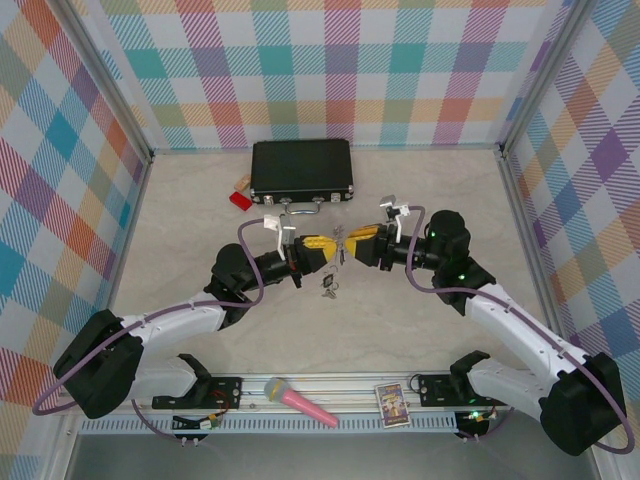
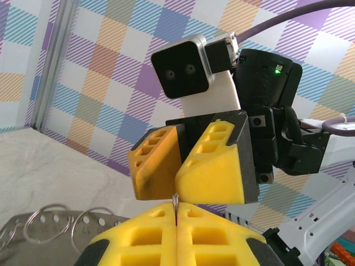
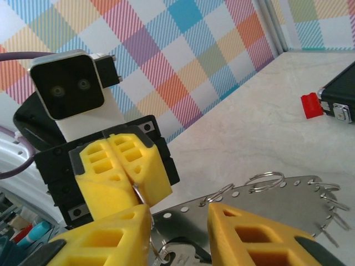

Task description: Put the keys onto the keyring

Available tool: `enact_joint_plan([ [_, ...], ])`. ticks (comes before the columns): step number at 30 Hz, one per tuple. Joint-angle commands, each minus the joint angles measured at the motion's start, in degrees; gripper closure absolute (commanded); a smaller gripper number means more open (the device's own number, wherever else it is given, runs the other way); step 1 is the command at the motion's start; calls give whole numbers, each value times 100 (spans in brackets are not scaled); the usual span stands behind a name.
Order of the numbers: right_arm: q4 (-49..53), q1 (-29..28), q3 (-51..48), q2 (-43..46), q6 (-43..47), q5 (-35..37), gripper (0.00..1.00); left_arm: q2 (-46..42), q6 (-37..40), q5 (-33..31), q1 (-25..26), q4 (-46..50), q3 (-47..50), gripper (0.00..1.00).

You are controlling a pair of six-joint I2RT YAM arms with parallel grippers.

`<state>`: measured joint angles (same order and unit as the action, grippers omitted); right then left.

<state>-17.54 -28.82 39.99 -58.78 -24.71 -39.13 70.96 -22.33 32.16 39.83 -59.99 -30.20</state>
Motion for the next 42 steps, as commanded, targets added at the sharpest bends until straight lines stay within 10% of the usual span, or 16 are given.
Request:
enact_joint_plan([
  [1, -291, 28, 111, 21, -42, -328, 68, -159, -95, 154, -73, -312, -223, 100],
  [22, -595, 17, 220, -333, -147, -833, 77, -4, -203, 252, -73, -384, -332, 100],
  [34, -413, 9, 271, -351, 17, -958, 100, 159, -341, 299, -73, -563, -369, 100],
  [42, 216, 17, 279, -119, 676, -624, 100, -209, -90, 225, -124, 222, -355, 74],
])
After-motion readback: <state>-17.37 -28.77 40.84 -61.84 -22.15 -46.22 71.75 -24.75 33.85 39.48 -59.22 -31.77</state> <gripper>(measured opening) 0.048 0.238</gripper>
